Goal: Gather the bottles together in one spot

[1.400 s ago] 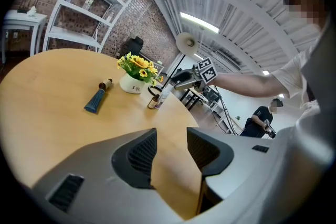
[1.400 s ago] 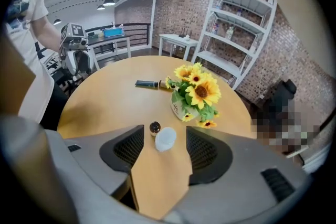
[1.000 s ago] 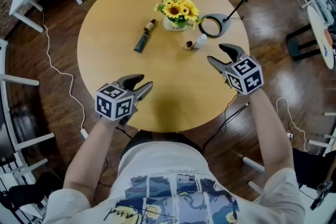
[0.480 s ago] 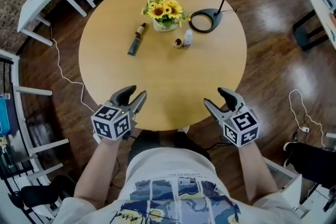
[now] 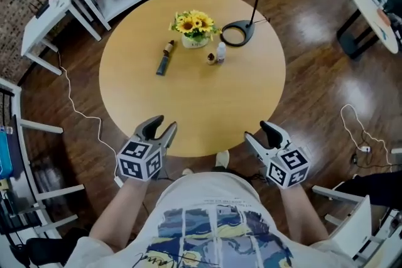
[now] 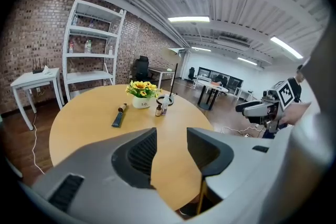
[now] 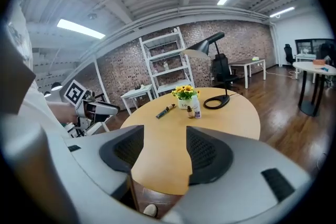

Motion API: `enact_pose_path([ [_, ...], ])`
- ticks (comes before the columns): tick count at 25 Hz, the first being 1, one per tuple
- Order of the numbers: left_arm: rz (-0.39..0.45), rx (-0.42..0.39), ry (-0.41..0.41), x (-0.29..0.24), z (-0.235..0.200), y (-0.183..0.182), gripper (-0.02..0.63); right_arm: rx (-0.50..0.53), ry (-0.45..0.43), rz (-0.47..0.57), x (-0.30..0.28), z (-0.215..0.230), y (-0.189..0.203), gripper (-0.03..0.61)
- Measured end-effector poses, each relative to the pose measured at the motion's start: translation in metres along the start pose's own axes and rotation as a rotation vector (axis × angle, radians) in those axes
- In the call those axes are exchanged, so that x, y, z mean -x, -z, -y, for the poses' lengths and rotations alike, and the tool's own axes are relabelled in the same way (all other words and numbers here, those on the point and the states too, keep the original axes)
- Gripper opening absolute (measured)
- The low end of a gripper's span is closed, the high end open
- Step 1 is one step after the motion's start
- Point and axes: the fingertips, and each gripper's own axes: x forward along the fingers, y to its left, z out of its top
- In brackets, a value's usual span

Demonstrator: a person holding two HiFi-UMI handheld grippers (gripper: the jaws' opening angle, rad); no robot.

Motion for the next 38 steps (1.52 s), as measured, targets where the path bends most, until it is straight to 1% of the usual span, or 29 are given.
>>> enact_pose_path([
  [3, 0.014, 0.014, 0.024, 0.027, -0.004, 0.011, 0.186, -0.003, 0.014, 0.003, 0.001, -0.028, 0.002, 0.276],
  [6, -0.010, 0.004, 0.000, 0.053, -0.019, 0.031, 0.186, -0.004, 0.003, 0.019, -0.005, -0.060, 0.003, 0.276],
  [9, -0.035, 0.011, -0.006, 0.072, -0.033, 0.050, 0.186, 0.002, 0.018, 0.026, -0.002, -0.086, 0.007, 0.276],
  [13, -0.042, 0.015, -0.001, 0.092, -0.045, 0.060, 0.184, -0.009, 0.027, 0.017, 0.002, -0.117, 0.015, 0.276],
  [18, -0.026, 0.037, 0.048, 0.101, -0.046, 0.069, 0.184, -0.016, 0.044, 0.008, 0.004, -0.140, 0.026, 0.276],
  [22, -0.022, 0.033, 0.064, 0.096, -0.051, 0.075, 0.184, -0.014, 0.052, -0.006, 0.003, -0.143, 0.032, 0.276],
  [25, -0.023, 0.007, 0.047, 0.087, -0.061, 0.074, 0.184, -0.012, 0.063, -0.014, 0.003, -0.139, 0.033, 0.276],
  [28, -0.045, -0.014, 0.015, 0.064, -0.077, 0.071, 0.184, -0.008, 0.067, -0.034, 0.000, -0.129, 0.032, 0.276],
  [31, -0.079, -0.035, -0.025, 0.024, -0.103, 0.059, 0.184, 0.000, 0.042, -0.051, -0.015, -0.113, 0.026, 0.275],
  [33, -0.096, -0.049, -0.070, -0.008, -0.127, 0.048, 0.184, 0.017, 0.018, -0.064, -0.030, -0.101, 0.021, 0.275],
  [35, -0.107, -0.045, -0.115, -0.042, -0.148, 0.035, 0.184, 0.045, -0.008, -0.077, -0.042, -0.085, 0.015, 0.276],
  [37, -0.120, -0.029, -0.139, -0.076, -0.161, 0.019, 0.188, 0.076, -0.030, -0.085, -0.050, -0.066, 0.006, 0.275],
  [38, -0.125, -0.026, -0.146, -0.092, -0.166, 0.009, 0.203, 0.085, -0.037, -0.088, -0.054, -0.055, 0.002, 0.275],
])
